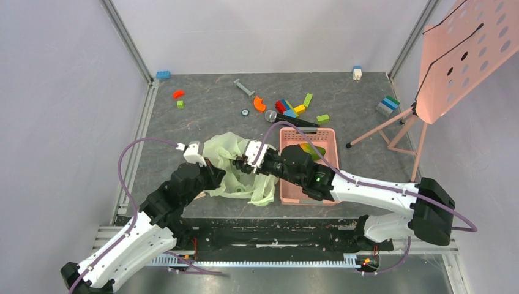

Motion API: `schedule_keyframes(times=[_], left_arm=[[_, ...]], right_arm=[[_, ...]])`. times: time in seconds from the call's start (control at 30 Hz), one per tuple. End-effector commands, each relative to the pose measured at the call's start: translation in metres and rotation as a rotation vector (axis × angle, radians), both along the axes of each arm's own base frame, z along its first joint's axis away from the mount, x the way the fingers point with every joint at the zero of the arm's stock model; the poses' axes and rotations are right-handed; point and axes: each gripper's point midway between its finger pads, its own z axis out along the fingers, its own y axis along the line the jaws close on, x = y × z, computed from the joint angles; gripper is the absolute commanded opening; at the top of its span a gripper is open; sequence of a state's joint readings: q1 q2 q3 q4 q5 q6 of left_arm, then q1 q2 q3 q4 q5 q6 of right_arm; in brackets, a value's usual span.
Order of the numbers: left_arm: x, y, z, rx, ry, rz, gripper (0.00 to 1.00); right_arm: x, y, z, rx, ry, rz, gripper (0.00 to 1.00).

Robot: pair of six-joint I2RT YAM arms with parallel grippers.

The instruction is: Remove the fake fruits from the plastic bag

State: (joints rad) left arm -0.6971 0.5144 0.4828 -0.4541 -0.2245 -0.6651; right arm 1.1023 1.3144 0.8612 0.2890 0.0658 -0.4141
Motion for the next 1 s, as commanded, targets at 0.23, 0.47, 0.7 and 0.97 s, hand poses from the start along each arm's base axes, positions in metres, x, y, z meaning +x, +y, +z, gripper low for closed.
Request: schedule_keyframes(times=[0.23,0.47,0.7,0.97], left_arm=[[0.002,-0.013,0.018,-0.066,-0.006,-0.027,0.02],[0.001,-0.014,0.019,-0.073,-0.009,-0.030,0.02],[0.000,-0.013,0.021,-0.069,-0.008,-0.029,0.02],[0.000,-0.011,0.028,-0.057,-0.020,-0.036,0.02]], right_arm=[[-0.014,0.009,0.103,0.270,-0.008,0.058,0.00],[-0.021,0.013,0.149,0.345,0.020,0.091,0.00],[0.019,-0.031,0.177,0.394,-0.003,-0.228,0.00],[0.082,-0.109,0.139,0.244,0.071,-0.596,0.00]])
